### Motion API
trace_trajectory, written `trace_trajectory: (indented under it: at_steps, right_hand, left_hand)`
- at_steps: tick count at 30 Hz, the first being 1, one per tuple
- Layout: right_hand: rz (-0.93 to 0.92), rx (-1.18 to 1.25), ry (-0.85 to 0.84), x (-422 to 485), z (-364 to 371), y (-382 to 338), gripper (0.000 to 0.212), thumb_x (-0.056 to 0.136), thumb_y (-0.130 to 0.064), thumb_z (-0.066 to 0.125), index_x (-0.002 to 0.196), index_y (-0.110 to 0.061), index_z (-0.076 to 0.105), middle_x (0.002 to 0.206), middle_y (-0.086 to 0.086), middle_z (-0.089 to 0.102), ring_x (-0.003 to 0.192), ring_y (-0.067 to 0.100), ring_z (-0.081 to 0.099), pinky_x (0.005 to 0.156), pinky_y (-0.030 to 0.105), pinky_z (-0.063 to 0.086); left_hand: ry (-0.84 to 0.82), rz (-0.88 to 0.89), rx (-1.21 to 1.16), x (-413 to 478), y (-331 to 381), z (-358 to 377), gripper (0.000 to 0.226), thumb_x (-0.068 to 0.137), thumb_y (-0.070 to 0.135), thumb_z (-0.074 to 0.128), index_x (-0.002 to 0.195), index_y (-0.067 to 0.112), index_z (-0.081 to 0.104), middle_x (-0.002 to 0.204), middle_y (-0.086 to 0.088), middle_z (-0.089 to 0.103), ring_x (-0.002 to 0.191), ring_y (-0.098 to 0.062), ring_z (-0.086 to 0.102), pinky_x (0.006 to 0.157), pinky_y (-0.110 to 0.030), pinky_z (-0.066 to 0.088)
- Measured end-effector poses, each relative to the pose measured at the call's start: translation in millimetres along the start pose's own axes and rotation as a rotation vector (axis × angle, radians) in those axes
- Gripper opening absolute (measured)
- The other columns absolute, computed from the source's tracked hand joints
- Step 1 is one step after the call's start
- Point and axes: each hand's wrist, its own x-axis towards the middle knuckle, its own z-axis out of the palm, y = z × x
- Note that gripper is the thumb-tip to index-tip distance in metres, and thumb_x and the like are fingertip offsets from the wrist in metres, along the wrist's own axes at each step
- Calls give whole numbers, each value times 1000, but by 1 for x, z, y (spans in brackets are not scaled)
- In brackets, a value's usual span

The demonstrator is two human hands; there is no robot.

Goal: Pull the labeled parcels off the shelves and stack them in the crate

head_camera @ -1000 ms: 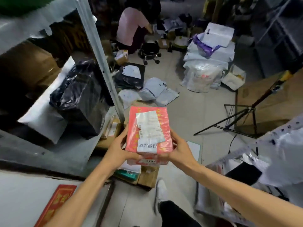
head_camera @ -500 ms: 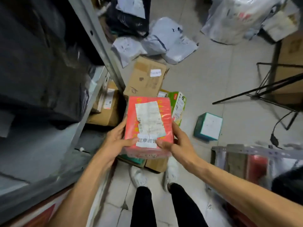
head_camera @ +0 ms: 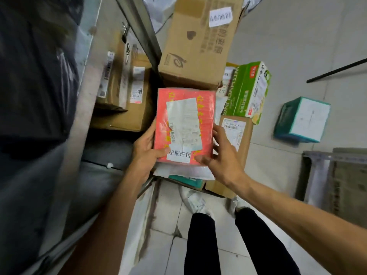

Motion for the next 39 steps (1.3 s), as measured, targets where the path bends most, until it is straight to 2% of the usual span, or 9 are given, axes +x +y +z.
trace_trajectory:
  at_steps: [4,7,13,18,23,25,32,37,39]
  right_hand:
    - [12,13,-7,-5,3,-3,81,77,0,77,141,-22,32,111,-42,47,114,7,55,94,38,54]
    - [43,9,10,-8,4,-8,84,76,2,77,142,-22,31,109,-40,45,107,2,53,88,27,55]
    - [96,-101,-21,-7,-8,-13,83,76,-3,79,142,-19,32,119,-17,47,106,12,52,82,22,51]
    - [110,-257,-77,-7,-16,-22,79,83,-4,72,147,-14,27,140,10,51,123,31,52,99,49,48]
    - [167,-480,-163,-17,-31,-46,70,85,-18,74,141,-8,34,138,14,52,120,31,53,80,30,45]
    - [180,-626,-213,-24,-41,-61,68,85,-27,73,139,-6,37,138,15,51,121,31,51,88,33,45]
    - [52,-1034,-397,-64,-100,-184,66,81,-27,76,137,-14,44,136,10,54,122,30,52,104,38,43]
    - [-16,-1260,-426,-123,-143,-304,46,81,-17,72,122,-3,58,115,13,62,103,27,59,83,33,48]
    - [-19,-1347,-418,-149,-157,-345,47,79,-17,72,123,-5,59,117,13,63,105,29,61,86,36,51]
  left_hand:
    - [12,-5,22,1,-1,-5,92,73,-32,55,150,9,28,133,7,51,99,11,62,78,-11,51]
    - [14,-17,44,0,3,-5,93,71,-32,57,150,11,29,124,15,54,96,14,61,76,-10,51]
    - [46,-23,75,-5,4,-3,93,72,-28,62,146,23,38,112,26,59,97,15,60,75,-11,52]
    - [98,-28,153,-10,12,3,89,73,-21,67,146,23,41,127,13,54,122,-11,50,87,-20,49]
    - [171,-71,482,-22,25,1,78,76,6,78,143,26,45,143,-4,48,134,-25,41,109,-43,38]
    - [150,-43,648,-34,39,0,71,75,13,79,138,25,50,138,-5,52,131,-25,43,107,-41,39]
    - [-84,19,872,-100,149,10,47,74,18,80,118,16,63,110,-2,65,97,-15,60,84,-29,49]
    - [-148,182,1049,-158,259,26,32,77,19,77,106,13,66,108,0,64,94,-14,57,81,-25,45]
    - [-166,249,1124,-181,303,33,28,79,21,75,106,14,68,109,1,65,98,-14,58,80,-22,42]
